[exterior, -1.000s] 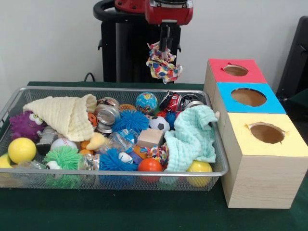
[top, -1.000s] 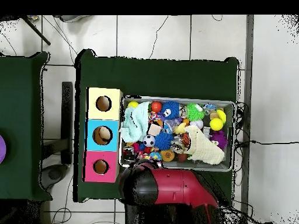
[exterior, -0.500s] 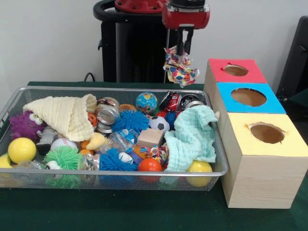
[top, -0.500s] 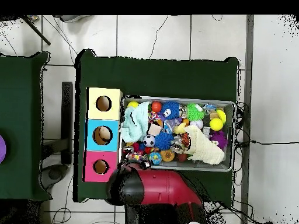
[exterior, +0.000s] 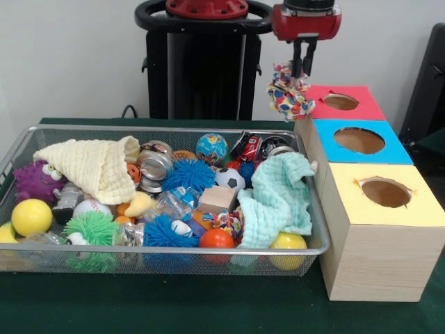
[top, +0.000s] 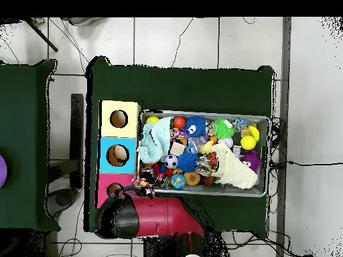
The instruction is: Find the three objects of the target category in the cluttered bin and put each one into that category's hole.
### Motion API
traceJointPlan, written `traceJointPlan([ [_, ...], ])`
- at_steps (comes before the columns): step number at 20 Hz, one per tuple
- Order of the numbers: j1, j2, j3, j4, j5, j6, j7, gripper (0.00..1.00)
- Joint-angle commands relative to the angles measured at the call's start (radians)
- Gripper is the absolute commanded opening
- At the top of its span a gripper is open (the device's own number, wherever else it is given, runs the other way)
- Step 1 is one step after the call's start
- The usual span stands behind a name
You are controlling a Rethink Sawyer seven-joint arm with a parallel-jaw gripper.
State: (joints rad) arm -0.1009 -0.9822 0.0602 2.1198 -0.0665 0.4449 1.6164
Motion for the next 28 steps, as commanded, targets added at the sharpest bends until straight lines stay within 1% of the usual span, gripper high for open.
traceJointPlan([
  [1, 0.042, 0.03, -0.034, -0.033, 0.092, -0.02, 0.296, 0.0],
  [7, 0.066, 0.053, -0.048, -0.041, 0.117, -0.052, 0.312, 0.0],
  [12, 0.065, 0.047, -0.052, -0.037, 0.128, -0.054, 0.305, 0.0],
  [19, 0.019, -0.007, -0.039, -0.027, 0.132, 0.017, 0.248, 0.0],
  [24, -0.001, -0.042, -0.033, -0.039, 0.132, 0.081, 0.217, 0.0],
  [26, -0.011, -0.069, -0.033, -0.049, 0.127, 0.124, 0.198, 0.0],
  [28, -0.016, -0.086, -0.03, -0.056, 0.123, 0.148, 0.187, 0.0],
])
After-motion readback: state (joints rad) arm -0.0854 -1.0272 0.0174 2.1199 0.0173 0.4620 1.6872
